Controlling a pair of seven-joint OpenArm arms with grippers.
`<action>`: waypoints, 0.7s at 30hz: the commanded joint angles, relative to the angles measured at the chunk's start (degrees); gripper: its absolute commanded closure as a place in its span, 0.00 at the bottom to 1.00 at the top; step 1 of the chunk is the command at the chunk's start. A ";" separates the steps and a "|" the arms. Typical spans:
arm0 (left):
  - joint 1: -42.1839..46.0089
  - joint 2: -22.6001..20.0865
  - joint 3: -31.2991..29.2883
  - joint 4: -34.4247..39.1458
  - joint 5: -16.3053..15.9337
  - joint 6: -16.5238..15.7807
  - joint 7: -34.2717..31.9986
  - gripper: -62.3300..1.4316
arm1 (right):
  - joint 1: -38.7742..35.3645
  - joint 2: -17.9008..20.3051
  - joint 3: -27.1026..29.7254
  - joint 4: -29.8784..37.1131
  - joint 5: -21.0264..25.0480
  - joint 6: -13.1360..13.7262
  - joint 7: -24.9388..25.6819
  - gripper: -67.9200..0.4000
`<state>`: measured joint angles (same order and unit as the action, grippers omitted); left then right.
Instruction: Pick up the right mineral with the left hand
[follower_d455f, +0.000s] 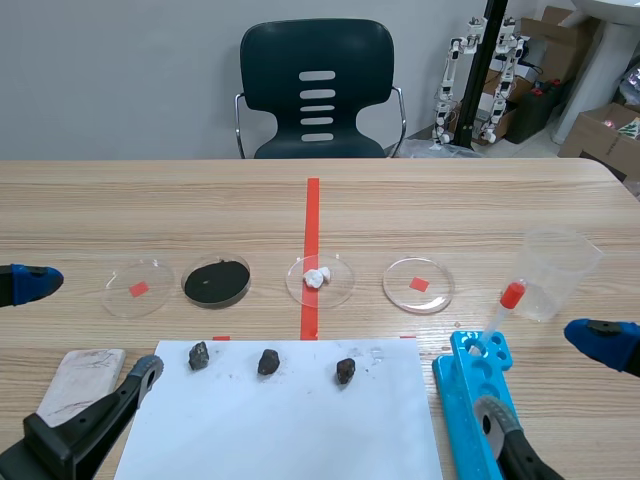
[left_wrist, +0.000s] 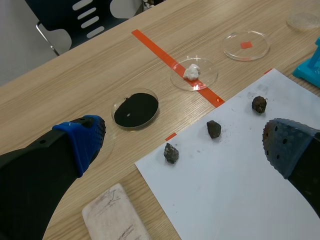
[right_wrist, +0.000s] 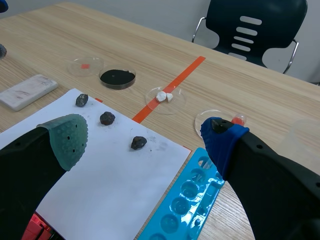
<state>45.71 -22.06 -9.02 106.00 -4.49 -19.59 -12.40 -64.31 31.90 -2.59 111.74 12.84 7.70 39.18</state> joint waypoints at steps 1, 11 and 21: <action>-0.04 0.28 0.02 1.36 -0.39 0.15 -1.03 0.00 | 0.52 -0.02 0.66 0.33 0.20 -0.20 1.07 0.30; -0.42 0.07 0.11 1.36 -3.08 0.11 0.92 0.00 | 0.52 -0.02 0.66 0.33 0.20 -0.20 1.07 0.30; -16.28 -2.10 11.41 1.36 -18.53 7.82 35.10 0.00 | 0.52 -0.02 0.66 0.33 0.20 -0.20 1.07 0.30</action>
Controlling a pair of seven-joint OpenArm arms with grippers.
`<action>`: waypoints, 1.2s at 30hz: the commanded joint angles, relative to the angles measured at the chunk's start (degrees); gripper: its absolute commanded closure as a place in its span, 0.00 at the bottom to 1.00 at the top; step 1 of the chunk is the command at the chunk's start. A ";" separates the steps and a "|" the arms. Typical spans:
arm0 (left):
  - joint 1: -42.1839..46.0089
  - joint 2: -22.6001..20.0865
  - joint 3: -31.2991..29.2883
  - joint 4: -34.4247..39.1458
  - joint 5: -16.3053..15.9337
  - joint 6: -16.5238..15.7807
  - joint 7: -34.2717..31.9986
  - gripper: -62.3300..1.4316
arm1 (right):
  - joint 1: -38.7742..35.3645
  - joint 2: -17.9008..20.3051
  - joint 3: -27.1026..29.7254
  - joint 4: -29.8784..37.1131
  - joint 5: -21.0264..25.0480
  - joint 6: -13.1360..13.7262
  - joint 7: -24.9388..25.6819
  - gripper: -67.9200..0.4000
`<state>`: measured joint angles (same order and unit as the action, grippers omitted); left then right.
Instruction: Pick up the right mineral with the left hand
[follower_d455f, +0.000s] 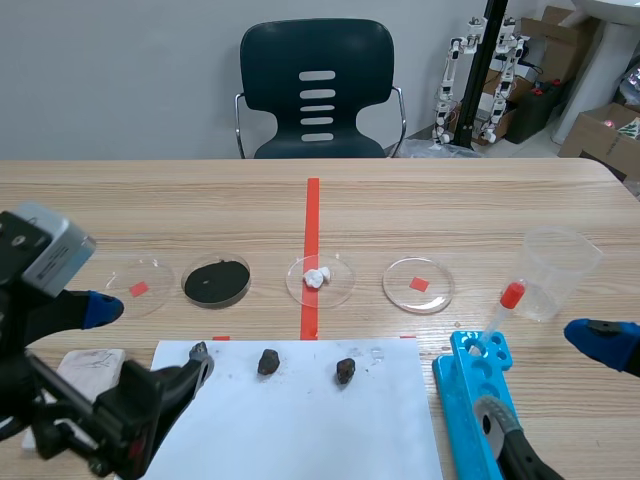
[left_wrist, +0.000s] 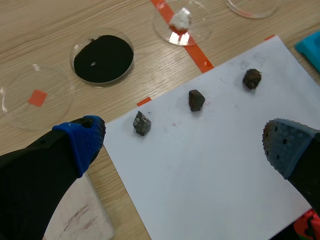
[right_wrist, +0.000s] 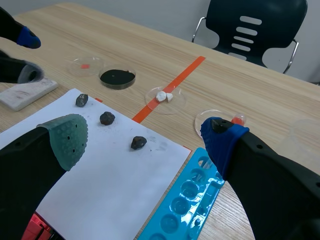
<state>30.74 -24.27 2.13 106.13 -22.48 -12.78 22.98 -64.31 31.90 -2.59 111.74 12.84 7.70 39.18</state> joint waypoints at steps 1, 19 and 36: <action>-3.21 0.11 1.81 1.22 -1.22 3.39 1.90 0.00 | 0.52 -0.02 0.66 0.33 0.20 -0.20 1.07 0.30; -38.32 7.63 30.75 -5.40 -3.48 35.36 34.60 0.00 | 0.52 -0.02 0.66 0.33 0.20 -0.20 1.07 0.30; -53.33 18.53 45.53 -27.04 -8.70 44.22 37.11 0.00 | 0.52 -0.02 0.66 0.33 0.20 -0.20 1.09 0.30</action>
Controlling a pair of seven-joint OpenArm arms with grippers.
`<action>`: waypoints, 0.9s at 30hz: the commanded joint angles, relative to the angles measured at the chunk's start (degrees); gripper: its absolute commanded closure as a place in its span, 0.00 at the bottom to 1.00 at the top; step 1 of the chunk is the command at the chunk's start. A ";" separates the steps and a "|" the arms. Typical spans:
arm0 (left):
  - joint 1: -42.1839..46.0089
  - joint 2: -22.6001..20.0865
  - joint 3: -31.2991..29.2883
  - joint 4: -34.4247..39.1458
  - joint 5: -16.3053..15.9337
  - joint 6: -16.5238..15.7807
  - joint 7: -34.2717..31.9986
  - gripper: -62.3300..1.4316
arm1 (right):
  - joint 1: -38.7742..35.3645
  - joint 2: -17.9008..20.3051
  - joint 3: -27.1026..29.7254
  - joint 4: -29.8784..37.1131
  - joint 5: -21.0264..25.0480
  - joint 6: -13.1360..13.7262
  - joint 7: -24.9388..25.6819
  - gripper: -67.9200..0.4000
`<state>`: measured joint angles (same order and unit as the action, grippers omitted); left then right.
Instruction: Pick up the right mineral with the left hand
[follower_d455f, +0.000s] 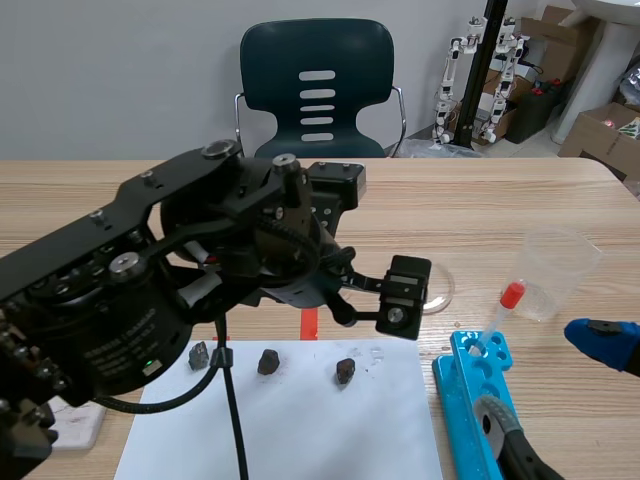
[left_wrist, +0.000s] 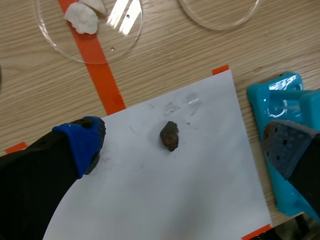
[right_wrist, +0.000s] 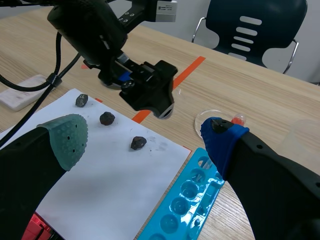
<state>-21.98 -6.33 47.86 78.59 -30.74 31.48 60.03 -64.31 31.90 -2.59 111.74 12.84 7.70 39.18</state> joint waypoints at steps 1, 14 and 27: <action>-1.09 1.07 0.00 -0.57 -1.14 -0.09 0.26 0.00 | 0.52 -0.02 0.66 0.33 0.20 -0.20 1.09 0.30; -4.90 5.25 3.23 -12.35 1.01 -0.11 0.20 0.00 | 0.52 -0.02 0.66 0.33 0.20 -0.17 1.09 0.30; -4.85 9.16 3.23 -21.88 6.78 -0.24 1.51 0.00 | 0.52 -0.02 0.66 0.33 0.20 -0.20 1.09 0.30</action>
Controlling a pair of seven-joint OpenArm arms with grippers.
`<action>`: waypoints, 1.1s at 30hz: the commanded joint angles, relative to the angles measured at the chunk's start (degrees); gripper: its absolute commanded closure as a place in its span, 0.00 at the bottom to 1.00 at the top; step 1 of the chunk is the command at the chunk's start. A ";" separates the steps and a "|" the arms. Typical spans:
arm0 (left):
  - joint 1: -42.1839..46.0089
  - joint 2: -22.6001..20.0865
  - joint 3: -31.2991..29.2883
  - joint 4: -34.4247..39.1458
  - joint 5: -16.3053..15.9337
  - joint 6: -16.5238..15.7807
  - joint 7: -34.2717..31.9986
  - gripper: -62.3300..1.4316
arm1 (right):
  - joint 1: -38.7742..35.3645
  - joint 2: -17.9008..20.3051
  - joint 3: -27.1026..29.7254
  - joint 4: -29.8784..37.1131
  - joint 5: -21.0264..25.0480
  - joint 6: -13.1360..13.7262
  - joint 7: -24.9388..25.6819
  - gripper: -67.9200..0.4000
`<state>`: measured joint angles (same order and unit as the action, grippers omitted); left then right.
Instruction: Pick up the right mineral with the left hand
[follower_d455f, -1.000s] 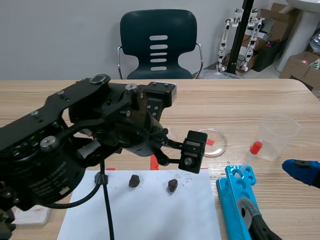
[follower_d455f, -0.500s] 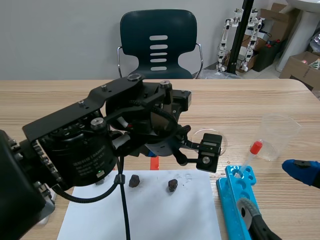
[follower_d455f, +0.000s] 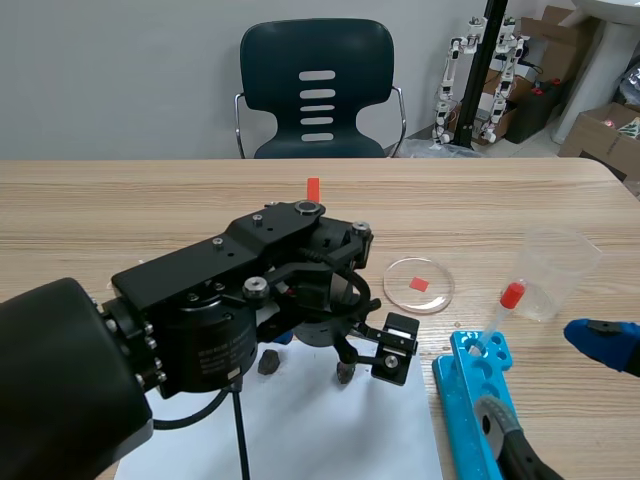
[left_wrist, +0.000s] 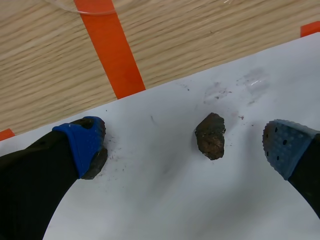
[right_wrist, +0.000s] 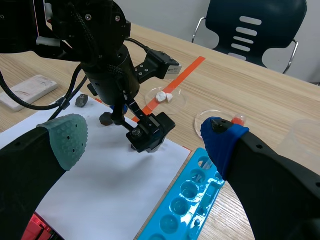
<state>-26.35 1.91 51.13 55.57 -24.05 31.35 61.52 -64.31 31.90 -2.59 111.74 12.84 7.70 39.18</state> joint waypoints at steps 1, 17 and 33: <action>-0.48 1.01 -0.04 0.98 0.55 -0.20 0.02 0.00 | 0.52 -0.02 0.66 0.33 0.20 -0.20 1.09 0.30; -0.15 3.04 1.73 -4.09 4.02 -1.14 -0.20 0.00 | 0.52 -0.02 0.66 0.33 0.20 -0.20 1.09 0.30; 0.00 3.78 3.61 -5.70 4.17 -1.27 -1.55 0.40 | 0.52 -0.02 0.66 0.33 0.20 -0.20 1.09 0.30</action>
<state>-26.22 5.39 54.78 49.80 -19.99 29.93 59.75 -64.31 31.90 -2.59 111.74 12.84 7.70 39.18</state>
